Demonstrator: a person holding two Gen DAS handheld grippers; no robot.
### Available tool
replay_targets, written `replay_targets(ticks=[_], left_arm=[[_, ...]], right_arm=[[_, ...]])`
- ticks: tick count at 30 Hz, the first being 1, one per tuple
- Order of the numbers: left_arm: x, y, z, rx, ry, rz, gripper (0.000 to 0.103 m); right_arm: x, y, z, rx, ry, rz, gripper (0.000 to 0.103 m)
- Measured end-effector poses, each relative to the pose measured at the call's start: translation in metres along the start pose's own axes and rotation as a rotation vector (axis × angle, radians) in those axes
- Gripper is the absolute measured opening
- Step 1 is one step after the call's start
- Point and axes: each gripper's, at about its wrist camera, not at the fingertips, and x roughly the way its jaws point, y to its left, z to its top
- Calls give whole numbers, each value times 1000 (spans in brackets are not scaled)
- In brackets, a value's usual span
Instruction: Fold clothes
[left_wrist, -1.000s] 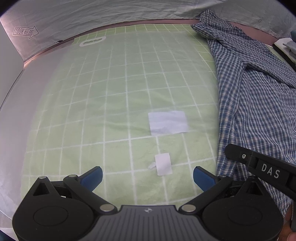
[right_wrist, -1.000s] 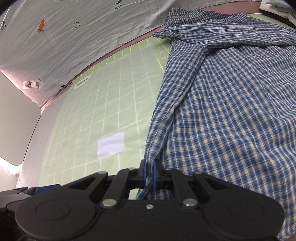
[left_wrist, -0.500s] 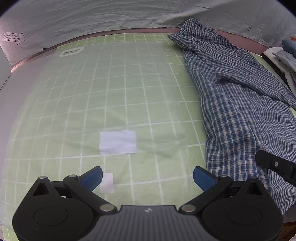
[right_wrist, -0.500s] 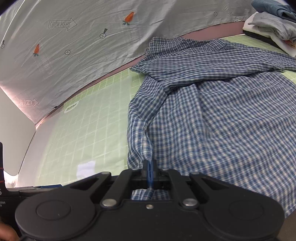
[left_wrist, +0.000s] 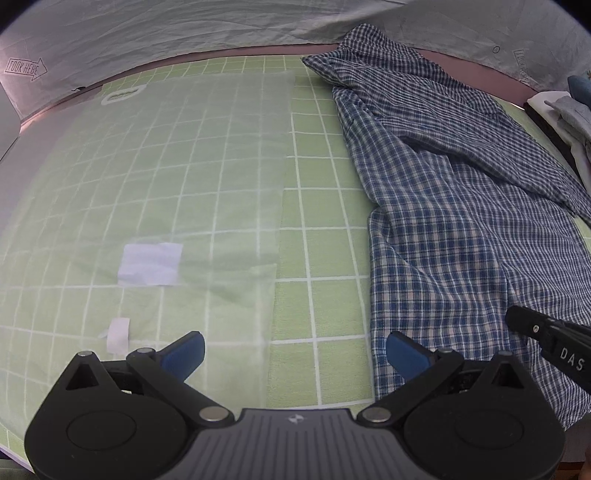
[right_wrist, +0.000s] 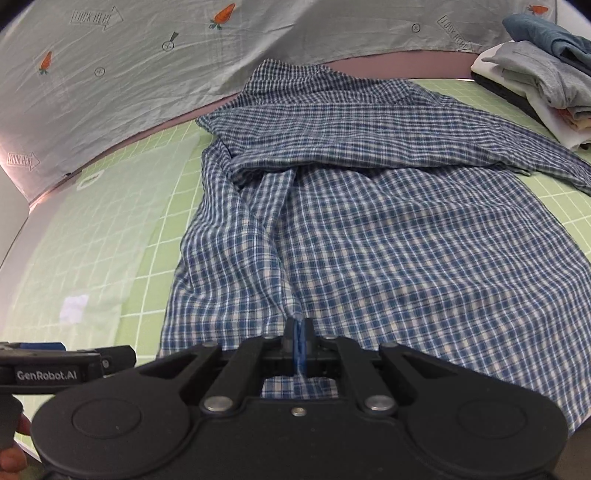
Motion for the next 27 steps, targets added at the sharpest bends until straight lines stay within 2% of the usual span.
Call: replay_targets(ticks=[5, 9, 10, 12, 15, 22, 27], left_arm=[[-2, 2, 6, -44, 2, 42, 103], [-5, 8, 17, -98, -19, 73, 103], [-4, 10, 21, -119, -21, 79, 103], [-2, 15, 29, -161, -25, 91, 103], [4, 17, 39, -200, -23, 102, 103], [24, 4, 63, -201, -13, 129, 103], [43, -8, 82, -212, -2, 135, 103]], right_arm=[[20, 0, 1, -74, 73, 13, 8], [10, -14, 13, -46, 31, 67, 33], [5, -21, 17, -29, 7, 70, 35], [-5, -36, 26, 4, -39, 73, 37], [-7, -62, 40, 51, -69, 24, 39], [10, -123, 62, 179, -83, -66, 40], [28, -159, 85, 208, -95, -120, 41]])
